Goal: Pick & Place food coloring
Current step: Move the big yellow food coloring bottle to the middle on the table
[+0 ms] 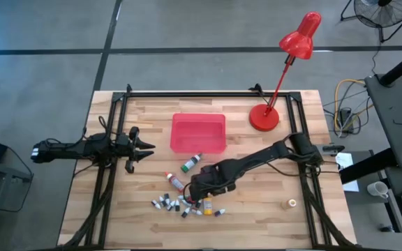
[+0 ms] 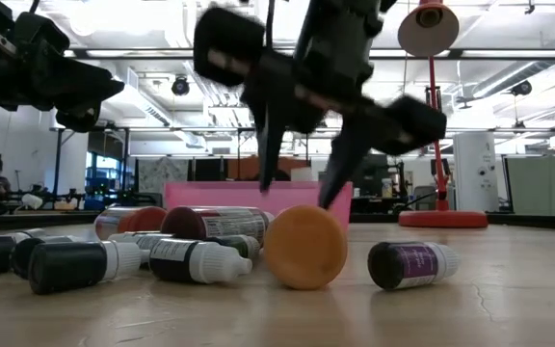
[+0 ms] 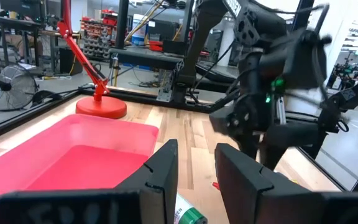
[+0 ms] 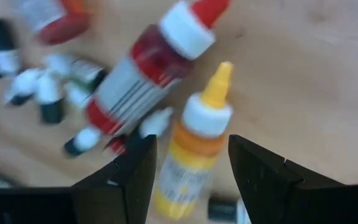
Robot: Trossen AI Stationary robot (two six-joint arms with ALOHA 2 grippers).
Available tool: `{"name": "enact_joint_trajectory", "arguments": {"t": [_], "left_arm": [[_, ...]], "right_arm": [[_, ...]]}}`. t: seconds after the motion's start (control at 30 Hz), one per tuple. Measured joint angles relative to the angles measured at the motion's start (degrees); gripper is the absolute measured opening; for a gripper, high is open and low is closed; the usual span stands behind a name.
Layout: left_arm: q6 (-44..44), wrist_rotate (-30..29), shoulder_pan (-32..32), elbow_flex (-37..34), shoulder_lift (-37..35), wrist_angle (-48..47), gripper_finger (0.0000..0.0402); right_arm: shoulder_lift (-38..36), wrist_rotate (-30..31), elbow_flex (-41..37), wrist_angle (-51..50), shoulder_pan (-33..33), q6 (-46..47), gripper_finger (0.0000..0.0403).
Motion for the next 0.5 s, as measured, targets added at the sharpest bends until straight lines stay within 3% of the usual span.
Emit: {"name": "enact_joint_trajectory", "arguments": {"t": [0.5], "left_arm": [[0.0,0.0,0.0,0.0,-0.02,-0.02,0.008]], "right_arm": [[3.46,-1.21,-0.57,0.44,-1.25,-0.84,0.0181]]}}
